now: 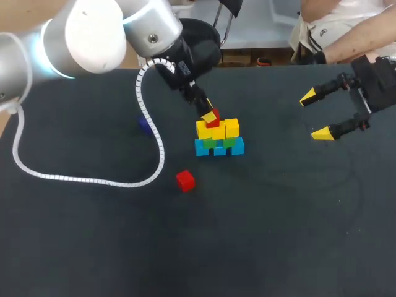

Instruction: Place the blue cubes, place green cubes on the blue cubes, place the yellow cubes on the green cubes, then place the red cubes on the yellow cubes, and place purple cube on the red cubes.

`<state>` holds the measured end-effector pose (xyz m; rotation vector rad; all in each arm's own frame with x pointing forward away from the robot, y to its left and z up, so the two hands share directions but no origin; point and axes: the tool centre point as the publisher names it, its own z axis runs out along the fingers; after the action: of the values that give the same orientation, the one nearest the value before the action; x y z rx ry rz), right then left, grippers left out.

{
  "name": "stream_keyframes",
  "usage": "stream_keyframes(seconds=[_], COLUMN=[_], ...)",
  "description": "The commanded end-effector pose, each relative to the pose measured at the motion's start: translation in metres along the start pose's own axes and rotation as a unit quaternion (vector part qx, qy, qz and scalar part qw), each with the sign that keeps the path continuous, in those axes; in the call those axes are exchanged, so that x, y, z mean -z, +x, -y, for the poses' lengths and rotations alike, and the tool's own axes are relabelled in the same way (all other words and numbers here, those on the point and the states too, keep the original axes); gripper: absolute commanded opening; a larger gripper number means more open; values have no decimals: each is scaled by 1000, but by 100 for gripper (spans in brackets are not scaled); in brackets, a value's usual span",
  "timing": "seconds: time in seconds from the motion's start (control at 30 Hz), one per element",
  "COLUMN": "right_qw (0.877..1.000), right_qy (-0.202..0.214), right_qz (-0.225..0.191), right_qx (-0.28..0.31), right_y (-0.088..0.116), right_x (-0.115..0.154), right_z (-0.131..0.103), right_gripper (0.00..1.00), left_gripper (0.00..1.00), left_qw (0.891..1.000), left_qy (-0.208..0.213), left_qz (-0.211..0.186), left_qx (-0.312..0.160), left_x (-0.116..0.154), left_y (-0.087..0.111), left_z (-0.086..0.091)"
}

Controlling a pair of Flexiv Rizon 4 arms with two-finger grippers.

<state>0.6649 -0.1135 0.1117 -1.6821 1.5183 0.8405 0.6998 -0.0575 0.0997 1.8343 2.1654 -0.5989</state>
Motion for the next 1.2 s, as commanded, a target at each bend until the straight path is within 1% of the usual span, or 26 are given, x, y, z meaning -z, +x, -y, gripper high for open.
stream_keyframes(seconds=[0.03,0.57,1.1,1.13,1.17,1.2], right_qw=[1000,1000,1000,1000,1000,1000], right_qy=[0,0,0,0,0,0], right_qz=[1,1,1,1,1,1], right_qx=[1,1,1,1,1,1], right_y=[0,0,0,0,0,0], right_x=[0,0,0,0,0,0], right_z=[0,0,0,0,0,0], right_gripper=[100,100,100,100,100,100], left_gripper=[0,0,0,10,25,42], left_qw=[1000,1000,1000,1000,1000,1000], left_qy=[4,7,6,6,6,7], left_qz=[-2,0,-2,-1,-1,0], left_qx=[-1,5,7,8,10,11], left_x=[-1,-4,-5,-5,-5,-5], left_y=[-2,2,0,0,0,-1], left_z=[-3,-5,-4,-4,-4,-4])
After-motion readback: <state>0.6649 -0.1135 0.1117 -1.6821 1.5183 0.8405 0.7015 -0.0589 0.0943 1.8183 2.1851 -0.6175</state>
